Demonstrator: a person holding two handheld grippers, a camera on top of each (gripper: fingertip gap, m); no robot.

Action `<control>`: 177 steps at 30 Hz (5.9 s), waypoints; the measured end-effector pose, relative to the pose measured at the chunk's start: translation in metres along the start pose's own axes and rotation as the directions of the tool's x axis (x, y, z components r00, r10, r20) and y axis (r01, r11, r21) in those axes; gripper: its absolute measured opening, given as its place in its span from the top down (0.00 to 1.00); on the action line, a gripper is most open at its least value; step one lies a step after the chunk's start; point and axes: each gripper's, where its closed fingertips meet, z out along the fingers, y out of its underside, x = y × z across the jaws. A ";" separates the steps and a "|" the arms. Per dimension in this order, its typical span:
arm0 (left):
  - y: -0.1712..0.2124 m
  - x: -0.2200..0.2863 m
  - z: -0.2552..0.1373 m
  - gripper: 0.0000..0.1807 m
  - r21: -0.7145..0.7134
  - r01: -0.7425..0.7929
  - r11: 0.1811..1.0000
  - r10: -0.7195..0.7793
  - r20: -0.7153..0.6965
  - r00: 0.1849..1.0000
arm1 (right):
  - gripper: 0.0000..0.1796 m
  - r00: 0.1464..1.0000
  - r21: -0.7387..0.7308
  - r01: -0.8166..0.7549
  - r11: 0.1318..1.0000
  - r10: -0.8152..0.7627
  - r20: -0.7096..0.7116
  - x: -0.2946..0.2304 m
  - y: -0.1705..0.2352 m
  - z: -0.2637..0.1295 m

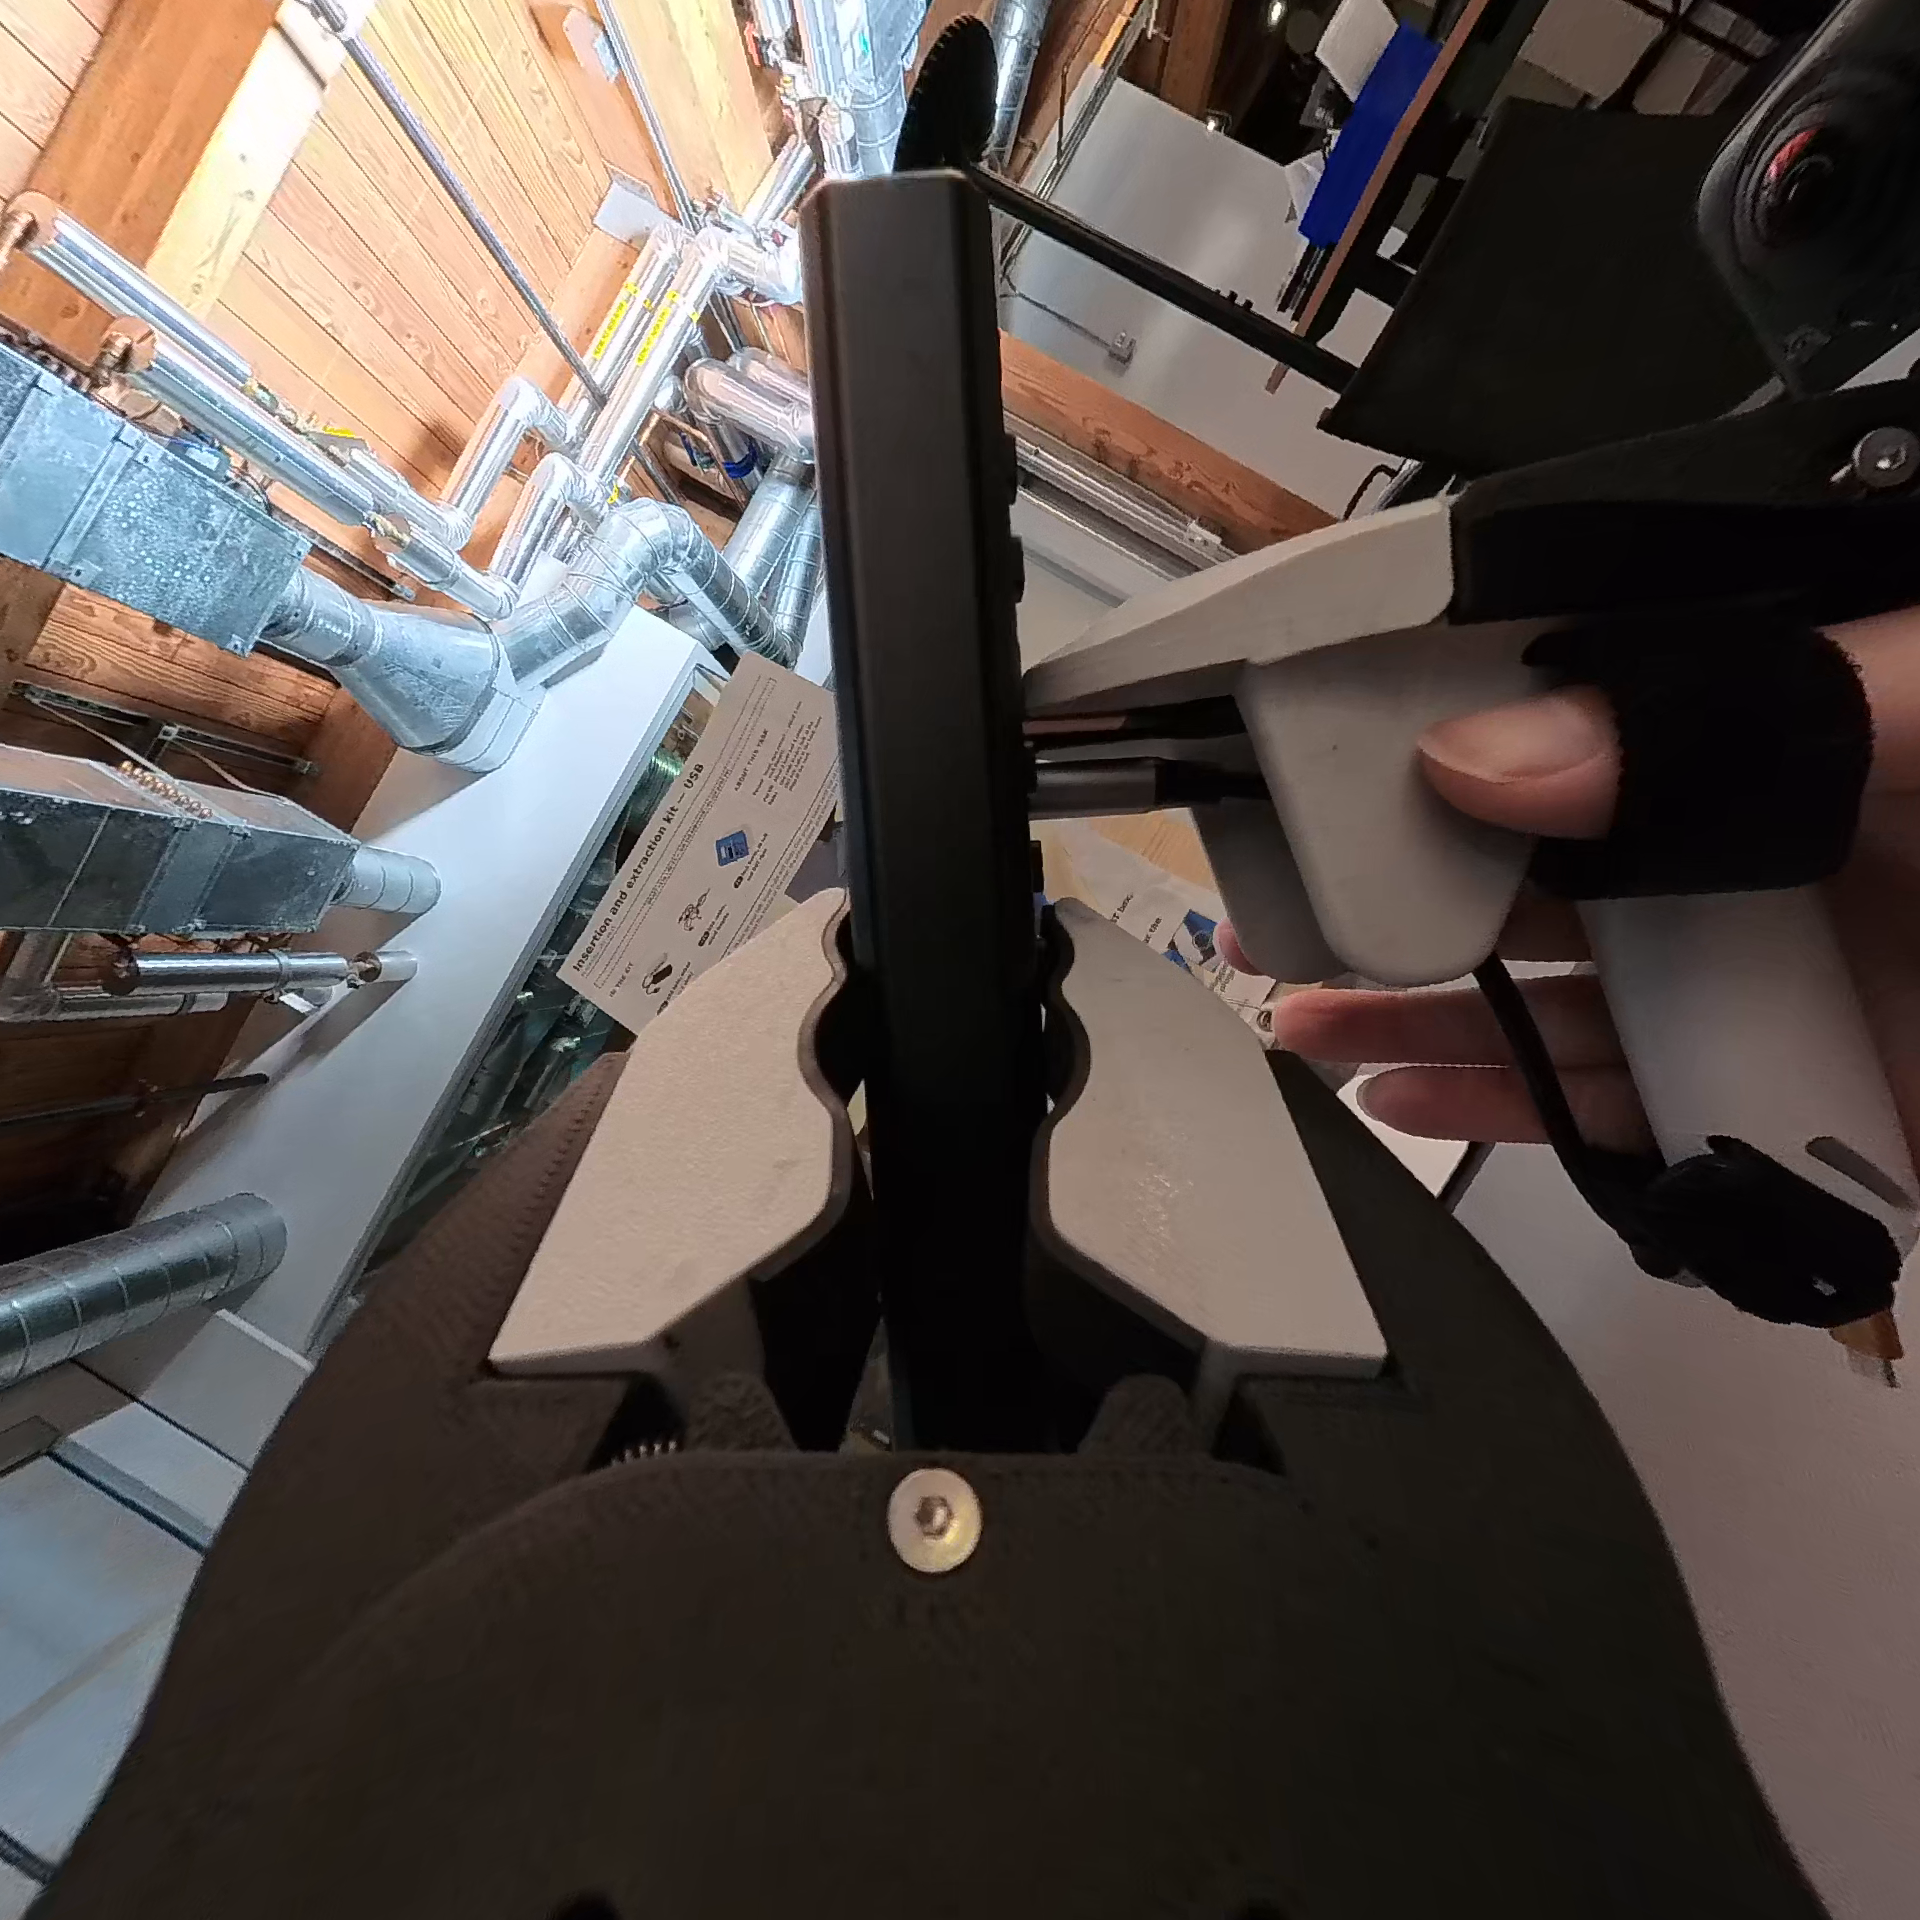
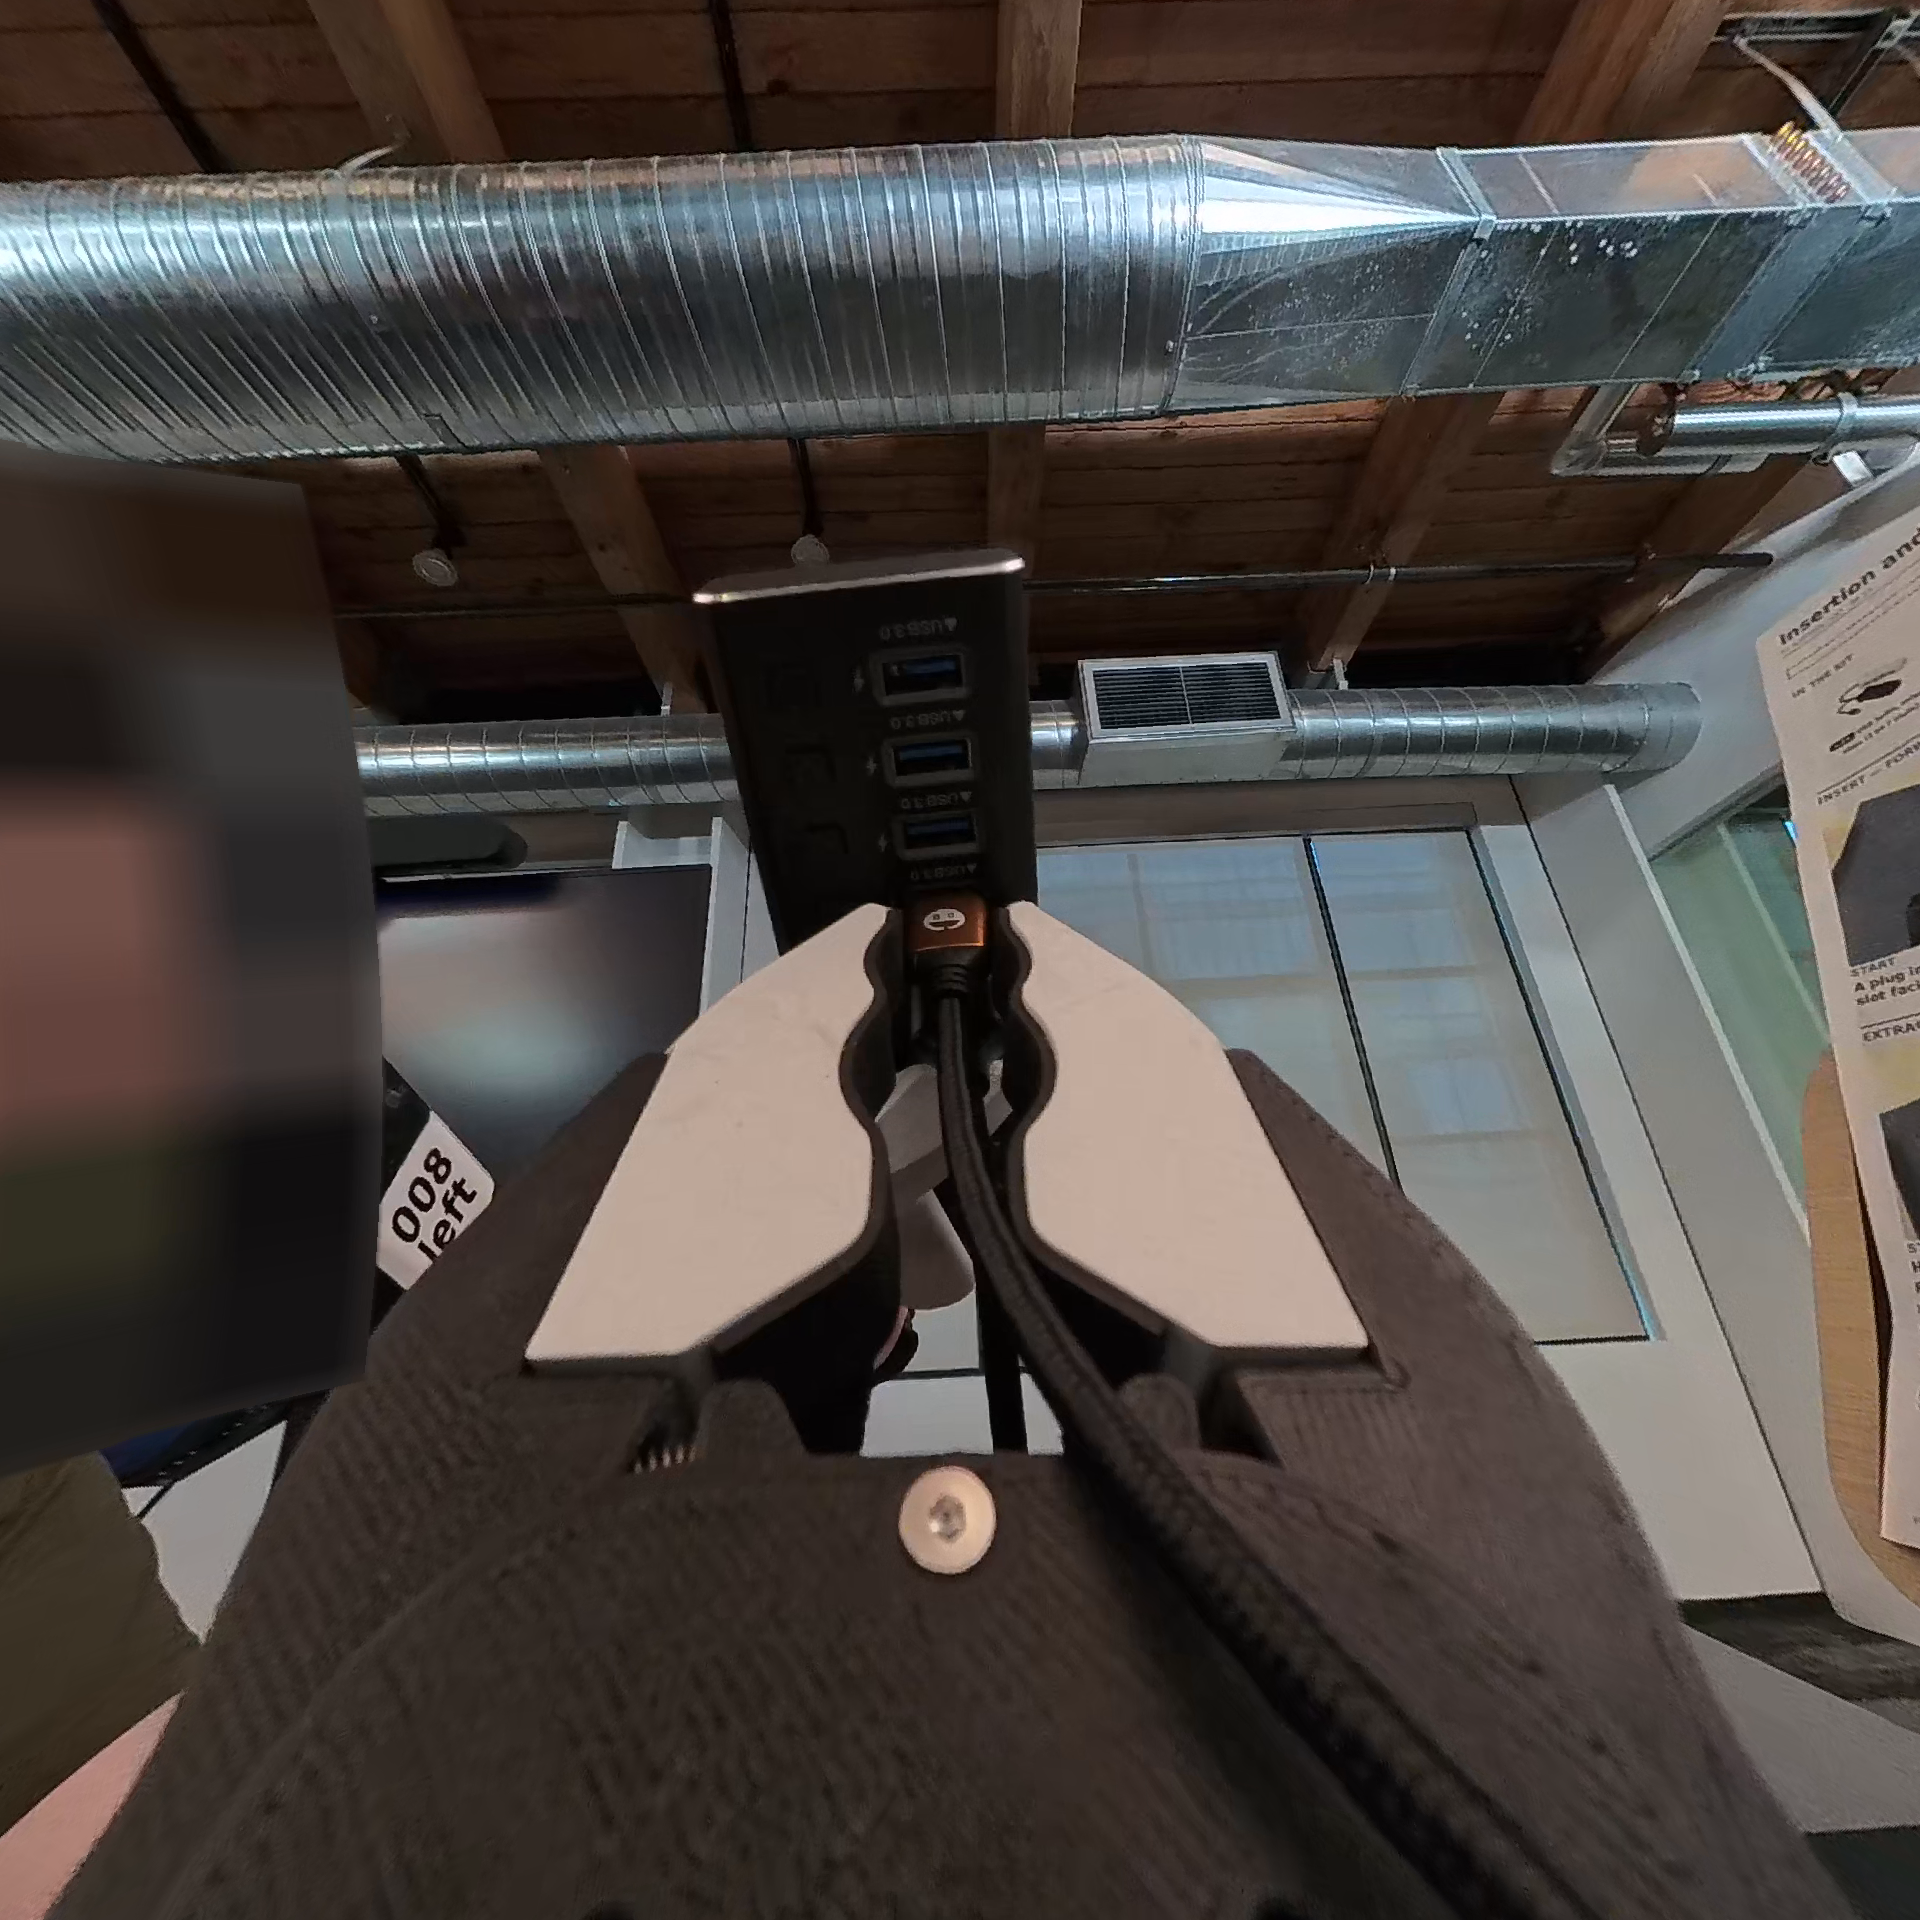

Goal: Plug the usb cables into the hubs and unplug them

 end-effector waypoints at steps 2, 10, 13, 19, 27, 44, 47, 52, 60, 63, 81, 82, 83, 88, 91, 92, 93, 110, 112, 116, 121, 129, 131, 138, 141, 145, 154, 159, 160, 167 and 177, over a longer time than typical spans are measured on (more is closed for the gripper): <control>0.000 -0.001 0.000 0.84 0.008 0.012 1.000 -0.012 0.002 1.000 | 0.92 1.000 -0.006 0.010 1.000 -0.010 -0.003 -0.001 0.000 0.001; -0.002 -0.006 -0.002 0.84 0.031 0.043 0.999 -0.044 0.013 0.999 | 0.91 0.999 -0.024 0.050 0.998 -0.050 -0.011 -0.005 -0.001 0.007; -0.002 -0.006 -0.002 0.84 0.034 0.048 0.998 -0.048 0.014 0.999 | 0.91 0.998 -0.030 0.054 0.998 -0.055 -0.013 -0.005 -0.001 0.007; 0.000 -0.009 -0.003 0.84 0.042 0.061 0.997 -0.062 0.025 0.998 | 0.92 0.997 -0.044 0.080 0.996 -0.081 -0.020 -0.004 0.001 0.010; 0.004 -0.017 -0.004 0.84 0.070 0.130 0.989 -0.133 0.036 0.991 | 0.91 0.986 -0.093 0.157 0.983 -0.162 -0.045 -0.008 0.004 0.019; 0.024 -0.044 -0.013 0.84 0.218 0.919 0.330 -0.796 -0.458 0.395 | 0.79 0.840 -0.467 0.400 0.788 -0.520 -0.158 -0.049 0.021 0.071; 0.021 -0.048 -0.015 0.83 0.229 0.937 0.266 -0.810 -0.474 0.346 | 0.73 0.838 -0.553 0.404 0.728 -0.537 -0.095 -0.059 0.028 0.072; 0.017 -0.053 -0.018 0.84 0.241 0.951 0.196 -0.823 -0.486 0.293 | 0.73 0.802 -0.617 0.428 0.661 -0.592 -0.078 -0.062 0.033 0.068; 0.006 -0.072 -0.031 0.84 0.324 0.918 0.230 -0.817 -0.448 0.363 | 0.68 0.589 -0.685 0.547 0.481 -0.803 -0.094 -0.046 0.027 0.065; 0.014 -0.076 -0.029 0.84 0.305 0.924 0.232 -0.832 -0.430 0.351 | 0.72 0.541 -0.656 0.624 0.424 -0.841 -0.029 -0.060 0.030 0.074; 0.056 -0.108 -0.032 0.84 0.249 0.950 0.187 -0.900 -0.345 0.268 | 0.66 0.133 -0.778 0.601 -0.183 -0.937 0.323 -0.030 0.085 0.054; 0.057 -0.108 -0.032 0.84 0.241 0.952 0.189 -0.902 -0.342 0.265 | 0.65 0.083 -0.783 0.577 -0.230 -0.938 0.337 -0.024 0.081 0.050; 0.058 -0.108 -0.031 0.84 0.230 0.954 0.193 -0.904 -0.335 0.264 | 0.65 0.033 -0.780 0.559 -0.280 -0.933 0.359 -0.019 0.078 0.047; 0.060 -0.106 -0.030 0.84 0.185 0.958 0.218 -0.901 -0.338 0.270 | 0.62 -0.087 -0.723 0.573 -0.386 -0.906 0.415 -0.011 0.081 0.044; 0.057 -0.106 -0.031 0.84 0.180 0.955 0.236 -0.888 -0.360 0.288 | 0.62 -0.083 -0.728 0.570 -0.380 -0.909 0.409 -0.010 0.080 0.044; 0.055 -0.106 -0.032 0.84 0.185 0.953 0.242 -0.878 -0.376 0.296 | 0.59 -0.099 -0.735 0.552 -0.395 -0.906 0.412 -0.009 0.077 0.043; 0.053 -0.107 -0.033 0.84 0.187 0.952 0.243 -0.872 -0.387 0.299 | 0.57 -0.114 -0.737 0.534 -0.415 -0.899 0.423 -0.008 0.075 0.042; 0.075 -0.095 -0.025 0.84 0.041 0.929 0.369 -0.880 -0.305 0.363 | 0.55 -0.064 -0.568 0.551 -0.612 -0.709 0.702 -0.007 0.110 0.019; 0.082 -0.097 -0.025 0.84 0.044 0.943 0.330 -0.892 -0.313 0.326 | 0.58 -0.110 -0.535 0.613 -0.581 -0.734 0.670 -0.021 0.103 0.031; 0.094 -0.104 -0.027 0.84 0.057 0.961 0.270 -0.909 -0.315 0.274 | 0.58 0.008 -0.512 0.759 -0.403 -0.779 0.627 -0.058 0.103 0.046; 0.102 -0.110 -0.030 0.84 0.071 0.978 0.195 -0.917 -0.340 0.208 | 0.62 0.518 -0.550 0.812 0.198 -0.679 0.521 -0.148 0.105 0.069; 0.052 -0.100 -0.049 0.84 0.001 1.000 -0.017 -0.678 -0.735 -0.011 | 0.68 0.795 -0.466 0.607 0.644 -0.497 0.348 -0.181 0.005 0.074; 0.035 -0.091 -0.055 0.84 -0.066 0.997 -0.044 -0.572 -0.816 -0.079 | 0.71 0.830 -0.513 0.527 0.678 -0.540 0.138 -0.134 -0.020 0.070; -0.014 -0.057 -0.052 0.84 -0.304 0.934 -0.190 -0.317 -0.881 -0.351 | 0.73 0.927 -0.651 0.167 0.740 -0.343 -0.152 -0.038 0.010 0.039; -0.021 -0.039 -0.047 0.84 -0.345 0.928 -0.140 -0.329 -0.868 -0.373 | 0.77 0.919 -0.672 0.138 0.728 -0.347 -0.188 -0.029 0.024 0.039; -0.021 -0.027 -0.045 0.84 -0.363 0.928 -0.087 -0.358 -0.858 -0.369 | 0.83 0.934 -0.645 0.088 0.759 -0.289 -0.212 -0.030 0.022 0.038; -0.034 -0.011 -0.050 0.84 -0.388 0.922 0.023 -0.368 -0.860 -0.353 | 0.81 0.963 -0.466 -0.122 0.877 -0.009 -0.268 -0.036 -0.003 0.043; -0.039 0.017 -0.050 0.83 -0.466 0.872 0.152 -0.423 -0.828 -0.369 | 0.84 0.955 -0.571 -0.064 0.818 -0.115 -0.272 -0.028 0.005 0.034; -0.039 0.020 -0.049 0.83 -0.489 0.859 0.149 -0.425 -0.816 -0.391 | 0.85 0.954 -0.581 -0.084 0.809 -0.103 -0.282 -0.027 0.005 0.033; -0.024 0.059 -0.052 0.81 -0.637 0.727 0.256 -0.481 -0.736 -0.476 | 0.84 0.933 -0.605 -0.082 0.792 -0.153 -0.326 -0.017 -0.001 0.024; -0.055 0.043 -0.056 0.84 -0.588 0.798 0.132 -0.303 -0.791 -0.532 | 0.65 0.972 -0.538 -0.067 0.841 -0.067 -0.226 -0.038 -0.011 0.040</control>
